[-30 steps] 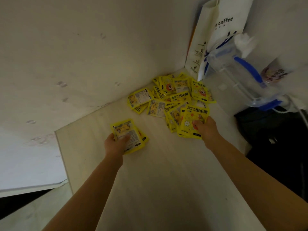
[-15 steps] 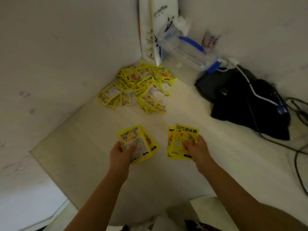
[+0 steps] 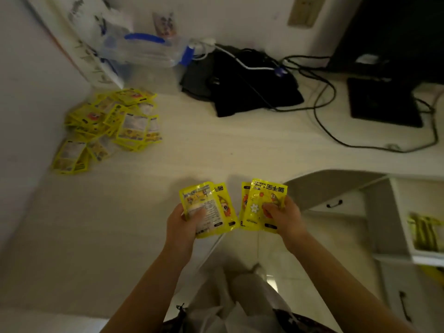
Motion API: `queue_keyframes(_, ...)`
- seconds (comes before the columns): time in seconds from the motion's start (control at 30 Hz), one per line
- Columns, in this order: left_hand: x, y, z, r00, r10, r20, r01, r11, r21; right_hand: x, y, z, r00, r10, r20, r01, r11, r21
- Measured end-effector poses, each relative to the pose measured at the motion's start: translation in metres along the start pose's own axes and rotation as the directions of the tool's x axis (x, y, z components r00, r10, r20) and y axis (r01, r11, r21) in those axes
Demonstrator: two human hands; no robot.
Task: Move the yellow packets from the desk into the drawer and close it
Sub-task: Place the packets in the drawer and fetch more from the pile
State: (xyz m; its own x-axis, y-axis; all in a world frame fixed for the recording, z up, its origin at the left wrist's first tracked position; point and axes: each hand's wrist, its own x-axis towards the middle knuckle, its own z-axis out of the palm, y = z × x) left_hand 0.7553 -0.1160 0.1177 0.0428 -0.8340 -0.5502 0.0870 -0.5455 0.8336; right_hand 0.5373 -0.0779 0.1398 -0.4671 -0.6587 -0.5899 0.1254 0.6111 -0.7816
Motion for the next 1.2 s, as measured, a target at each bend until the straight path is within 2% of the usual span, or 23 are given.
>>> queue_keyframes(0.23, -0.028, -0.023, 0.079, 0.971, -0.060, 0.230, 0.029, 0.990, 0.137, -0.030, 0.046, -0.095, 0.982, 0.087, -0.168, -0.058, 0.984, 0.168)
queue_keyframes(0.43, -0.072, -0.063, 0.159, 0.901, -0.176, 0.396, 0.083, 0.967, 0.241, -0.061, 0.099, -0.183, 0.928, 0.160, -0.335, -0.061, 0.956, 0.287)
queue_keyframes(0.67, -0.152, -0.131, 0.254, 0.854, -0.245, 0.460, 0.109, 0.947, 0.303, -0.099, 0.163, -0.302, 0.874, 0.272, -0.403, -0.102, 0.912, 0.396)
queue_keyframes(0.87, -0.204, -0.173, 0.320, 0.827, -0.310, 0.468, 0.146, 0.924, 0.354, -0.113, 0.192, -0.392, 0.844, 0.294, -0.448, -0.064, 0.886, 0.460)
queue_keyframes(1.2, -0.211, -0.185, 0.417, 0.837, -0.311, 0.451, 0.125, 0.909, 0.397, -0.080, 0.202, -0.481, 0.816, 0.341, -0.467, -0.074, 0.862, 0.501)
